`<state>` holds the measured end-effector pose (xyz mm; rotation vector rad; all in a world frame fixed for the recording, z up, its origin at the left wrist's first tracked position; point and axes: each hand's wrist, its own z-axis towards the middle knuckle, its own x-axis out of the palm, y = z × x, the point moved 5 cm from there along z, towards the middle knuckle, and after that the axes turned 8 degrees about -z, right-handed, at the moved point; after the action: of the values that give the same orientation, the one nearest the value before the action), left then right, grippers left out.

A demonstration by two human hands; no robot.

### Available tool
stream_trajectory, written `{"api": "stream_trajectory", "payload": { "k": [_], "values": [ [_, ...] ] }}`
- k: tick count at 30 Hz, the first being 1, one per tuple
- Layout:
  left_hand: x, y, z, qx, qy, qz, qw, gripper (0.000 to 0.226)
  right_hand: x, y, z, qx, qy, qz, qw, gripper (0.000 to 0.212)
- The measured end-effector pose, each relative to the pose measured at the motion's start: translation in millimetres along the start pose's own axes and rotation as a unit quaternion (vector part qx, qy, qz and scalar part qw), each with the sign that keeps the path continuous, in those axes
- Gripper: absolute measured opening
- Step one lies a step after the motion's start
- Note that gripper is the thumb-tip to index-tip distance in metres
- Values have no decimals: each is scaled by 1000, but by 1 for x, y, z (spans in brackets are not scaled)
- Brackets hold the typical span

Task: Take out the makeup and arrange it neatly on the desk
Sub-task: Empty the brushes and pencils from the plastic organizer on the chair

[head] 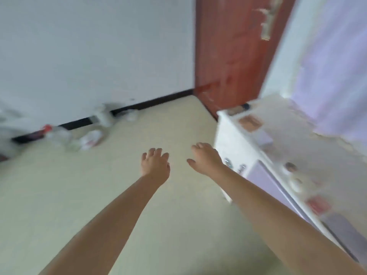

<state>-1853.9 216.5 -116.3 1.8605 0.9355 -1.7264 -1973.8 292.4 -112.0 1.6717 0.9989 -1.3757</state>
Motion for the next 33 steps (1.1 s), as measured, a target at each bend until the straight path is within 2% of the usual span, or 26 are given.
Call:
{"api": "stream_trajectory", "payload": {
  "k": [3, 7, 12, 16, 23, 27, 33],
  "values": [
    [-33, 116, -67, -135, -34, -8, 990, 38, -21, 124, 14, -130, -16, -26, 991, 43],
    [-71, 260, -202, -302, -74, -6, 950, 39, -42, 316, -12, -293, -39, -42, 954, 46],
    [-100, 397, -401, -460, -106, 0, 881, 39, -47, 554, -113, -468, -47, -35, 882, 51],
    [-118, 471, -543, -548, -136, 5, 825, 39, -42, 707, -210, -569, -50, -26, 820, 55],
    [-105, 576, -700, -649, -144, -22, 747, 40, -11, 892, -306, -656, -53, -50, 751, 52],
    [-84, 663, -752, -682, -144, -16, 717, 43, 18, 995, -307, -669, -51, -52, 739, 55],
    [-80, 834, -805, -724, -177, -35, 666, 52, 45, 1176, -281, -686, -60, -4, 725, 53]
  ]
}}
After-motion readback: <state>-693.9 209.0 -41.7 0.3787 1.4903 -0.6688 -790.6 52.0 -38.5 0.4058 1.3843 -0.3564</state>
